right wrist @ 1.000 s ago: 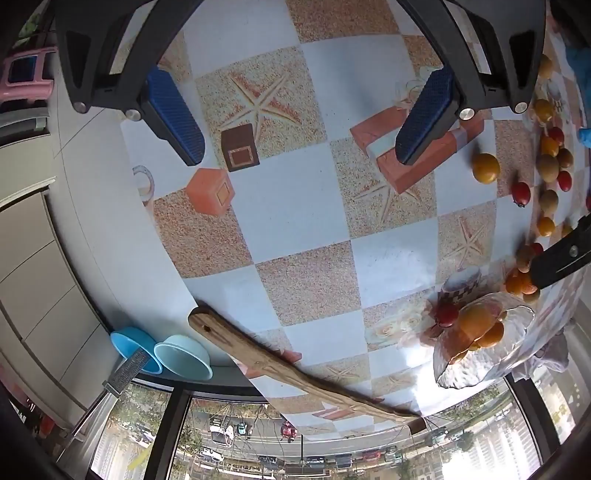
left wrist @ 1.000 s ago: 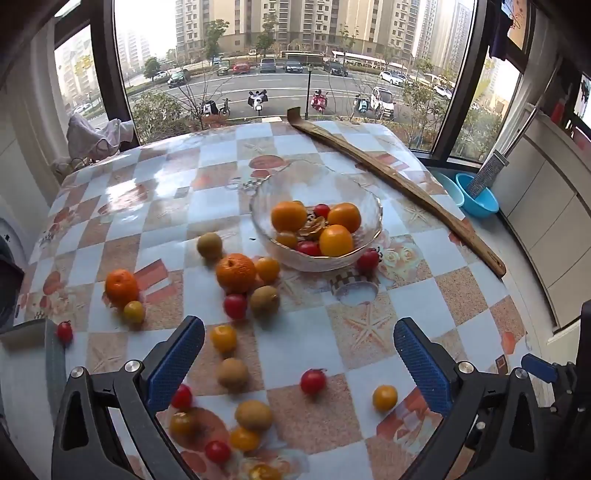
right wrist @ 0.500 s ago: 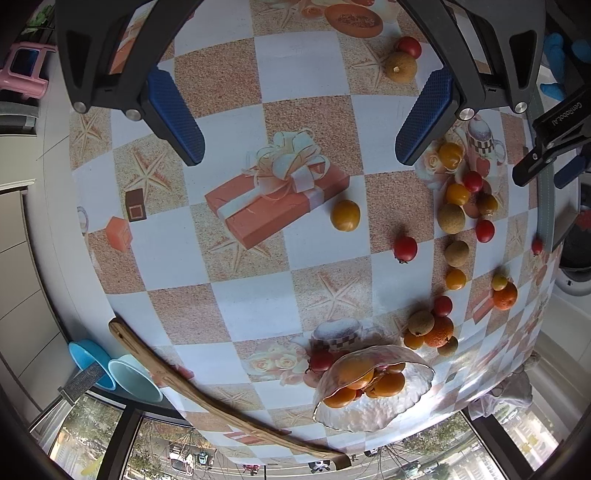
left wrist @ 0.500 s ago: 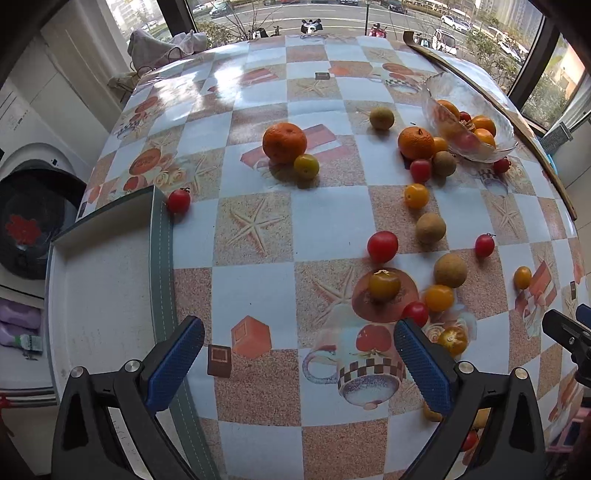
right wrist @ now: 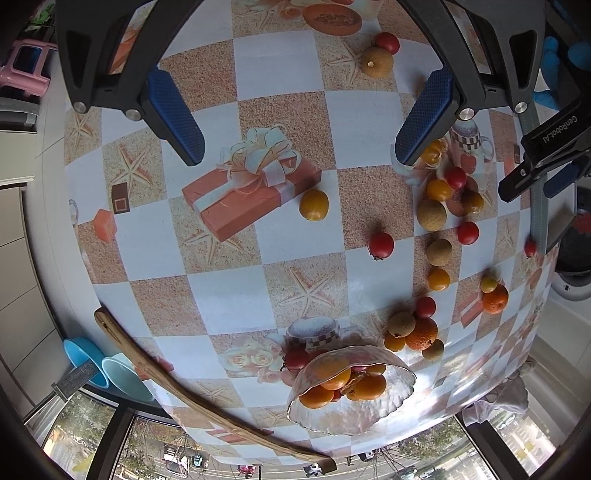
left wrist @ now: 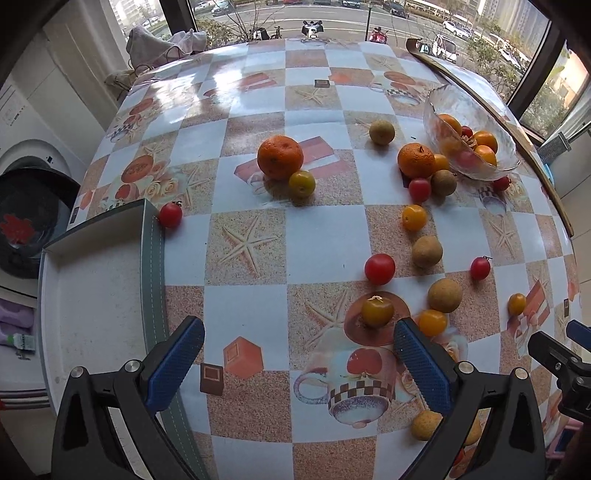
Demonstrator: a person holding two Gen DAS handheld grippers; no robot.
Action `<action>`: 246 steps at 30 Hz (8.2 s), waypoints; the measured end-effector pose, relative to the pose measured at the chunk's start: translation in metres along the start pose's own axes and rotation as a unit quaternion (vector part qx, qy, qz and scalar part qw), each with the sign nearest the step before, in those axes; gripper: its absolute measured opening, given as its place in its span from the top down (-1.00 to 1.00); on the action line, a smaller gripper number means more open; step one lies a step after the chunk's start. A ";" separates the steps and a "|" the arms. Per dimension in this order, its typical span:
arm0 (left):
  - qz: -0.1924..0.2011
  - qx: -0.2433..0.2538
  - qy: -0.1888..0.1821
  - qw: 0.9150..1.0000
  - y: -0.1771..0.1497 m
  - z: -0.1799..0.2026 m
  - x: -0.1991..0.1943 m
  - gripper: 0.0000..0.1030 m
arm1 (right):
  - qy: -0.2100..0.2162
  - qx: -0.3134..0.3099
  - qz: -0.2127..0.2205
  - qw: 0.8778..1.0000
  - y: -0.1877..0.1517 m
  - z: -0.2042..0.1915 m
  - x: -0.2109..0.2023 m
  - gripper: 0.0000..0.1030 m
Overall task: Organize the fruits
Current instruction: 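Move both tools over the loose fruits on the table, then grasp a red tomato with the left tool while the right tool grasps a yellow cherry tomato, then carry both fruits over the white tray and open both tools, then move both tools back over the fruits on the table, then grasp a red tomato with the right tool, then grasp a tan round fruit with the left tool while the right tool holds the tomato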
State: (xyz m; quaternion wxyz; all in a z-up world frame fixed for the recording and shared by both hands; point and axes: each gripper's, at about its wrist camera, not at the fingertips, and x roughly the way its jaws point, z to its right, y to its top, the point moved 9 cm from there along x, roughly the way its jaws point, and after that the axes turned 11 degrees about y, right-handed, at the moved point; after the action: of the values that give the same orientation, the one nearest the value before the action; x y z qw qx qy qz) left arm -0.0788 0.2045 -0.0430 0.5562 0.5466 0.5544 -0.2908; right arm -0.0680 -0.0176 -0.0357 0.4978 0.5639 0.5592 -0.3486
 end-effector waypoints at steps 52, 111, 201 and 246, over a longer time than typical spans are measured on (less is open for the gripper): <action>0.005 0.068 -0.017 0.998 0.027 0.056 0.037 -0.37 | 0.027 -0.014 -0.026 0.999 0.015 -0.006 0.041 -0.36; -0.008 -0.120 0.061 0.991 -0.069 -0.236 0.064 0.03 | 0.156 -0.240 -0.112 0.952 -0.005 -0.375 0.128 0.56; 0.026 0.056 -0.092 0.994 -0.004 0.047 0.012 0.46 | 0.075 -0.048 -0.003 0.996 0.042 -0.059 0.056 0.61; 0.063 0.099 -0.119 0.986 0.000 0.084 0.004 -0.24 | 0.094 0.005 0.000 0.996 0.016 -0.037 0.021 0.61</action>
State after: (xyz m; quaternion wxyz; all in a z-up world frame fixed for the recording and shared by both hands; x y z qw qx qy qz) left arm -0.0531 0.1273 -0.0647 0.5783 0.5946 0.4171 -0.3717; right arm -0.0558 0.0249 -0.0432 0.4402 0.5962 0.6023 -0.2966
